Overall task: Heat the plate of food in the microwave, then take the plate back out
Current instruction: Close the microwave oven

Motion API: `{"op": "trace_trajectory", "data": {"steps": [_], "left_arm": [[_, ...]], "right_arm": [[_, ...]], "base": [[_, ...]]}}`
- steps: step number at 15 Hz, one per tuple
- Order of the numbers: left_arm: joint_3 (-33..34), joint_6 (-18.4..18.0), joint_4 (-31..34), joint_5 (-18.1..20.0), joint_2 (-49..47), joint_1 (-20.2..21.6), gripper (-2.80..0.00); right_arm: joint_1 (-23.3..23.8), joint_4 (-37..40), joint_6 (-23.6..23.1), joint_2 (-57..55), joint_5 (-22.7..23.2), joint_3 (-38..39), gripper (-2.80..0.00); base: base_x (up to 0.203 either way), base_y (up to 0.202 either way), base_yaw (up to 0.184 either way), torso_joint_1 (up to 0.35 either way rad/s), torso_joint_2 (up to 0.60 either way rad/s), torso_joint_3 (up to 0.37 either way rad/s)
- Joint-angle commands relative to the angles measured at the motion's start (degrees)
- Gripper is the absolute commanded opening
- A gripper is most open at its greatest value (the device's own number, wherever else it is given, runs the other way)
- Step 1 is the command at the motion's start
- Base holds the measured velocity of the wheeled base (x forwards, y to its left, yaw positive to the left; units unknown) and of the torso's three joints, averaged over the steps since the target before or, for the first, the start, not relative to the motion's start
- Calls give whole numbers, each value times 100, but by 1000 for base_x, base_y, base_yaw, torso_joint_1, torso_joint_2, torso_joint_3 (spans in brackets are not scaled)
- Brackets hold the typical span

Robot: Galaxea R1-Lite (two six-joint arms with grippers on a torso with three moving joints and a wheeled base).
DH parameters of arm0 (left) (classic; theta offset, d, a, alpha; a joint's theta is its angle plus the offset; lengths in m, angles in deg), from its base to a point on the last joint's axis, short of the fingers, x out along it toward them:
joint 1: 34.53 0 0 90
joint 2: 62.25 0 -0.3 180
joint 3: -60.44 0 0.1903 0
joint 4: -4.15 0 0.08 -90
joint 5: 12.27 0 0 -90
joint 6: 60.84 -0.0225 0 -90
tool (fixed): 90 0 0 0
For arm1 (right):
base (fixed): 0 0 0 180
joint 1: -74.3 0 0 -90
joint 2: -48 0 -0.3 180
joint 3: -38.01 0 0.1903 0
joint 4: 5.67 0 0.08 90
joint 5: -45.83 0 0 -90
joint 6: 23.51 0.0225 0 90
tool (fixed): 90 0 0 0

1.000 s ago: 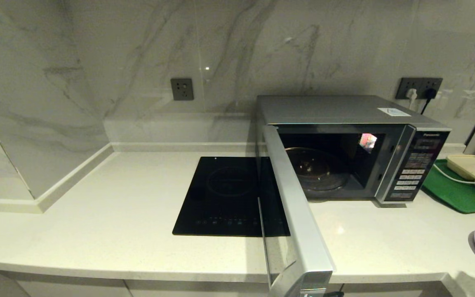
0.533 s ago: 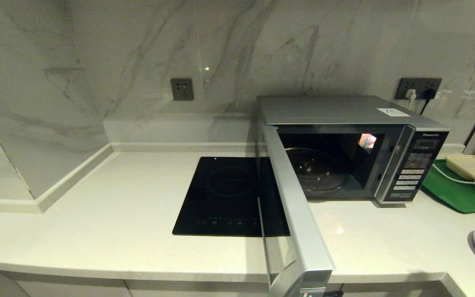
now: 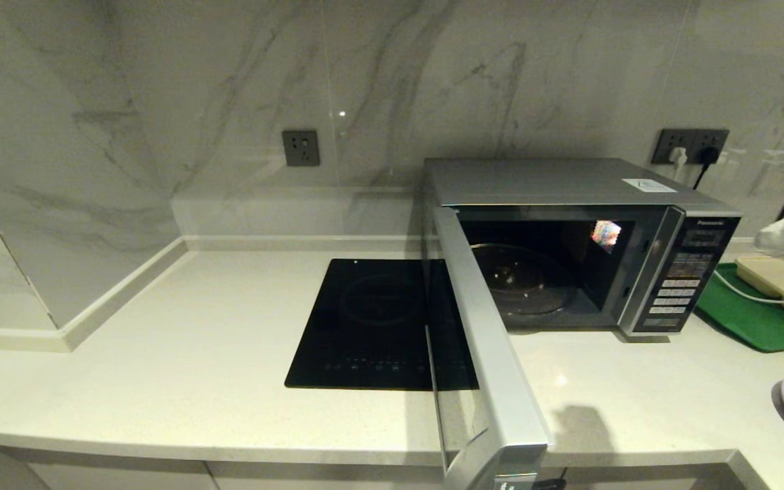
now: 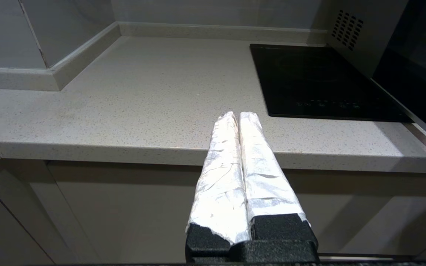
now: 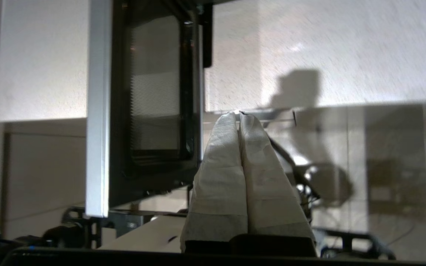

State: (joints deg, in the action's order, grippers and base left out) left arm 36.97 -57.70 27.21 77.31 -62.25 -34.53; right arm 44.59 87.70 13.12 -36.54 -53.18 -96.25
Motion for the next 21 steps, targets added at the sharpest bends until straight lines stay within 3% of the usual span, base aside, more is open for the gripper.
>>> {"op": "trace_trajectory", "data": {"steps": [1, 6, 12, 21], "left_arm": [[1, 3, -5, -2, 0, 0, -280], [1, 3, -5, -2, 0, 0, -280], [1, 3, -5, -2, 0, 0, -280], [1, 3, -5, -2, 0, 0, -280]], "right_arm": [[-792, -161, 20, -702, -179, -160, -280], [-1913, -615, -117, -1148, -250, -196, -280], [-2794, -883, -355, -1657, -250, -213, -280], [-2909, -1011, -205, -2081, -206, -42, -280]], "base": [[0, 0, 0, 0, 0, 0], [0, 0, 0, 0, 0, 0], [0, 0, 0, 0, 0, 0], [0, 0, 0, 0, 0, 0]]}}
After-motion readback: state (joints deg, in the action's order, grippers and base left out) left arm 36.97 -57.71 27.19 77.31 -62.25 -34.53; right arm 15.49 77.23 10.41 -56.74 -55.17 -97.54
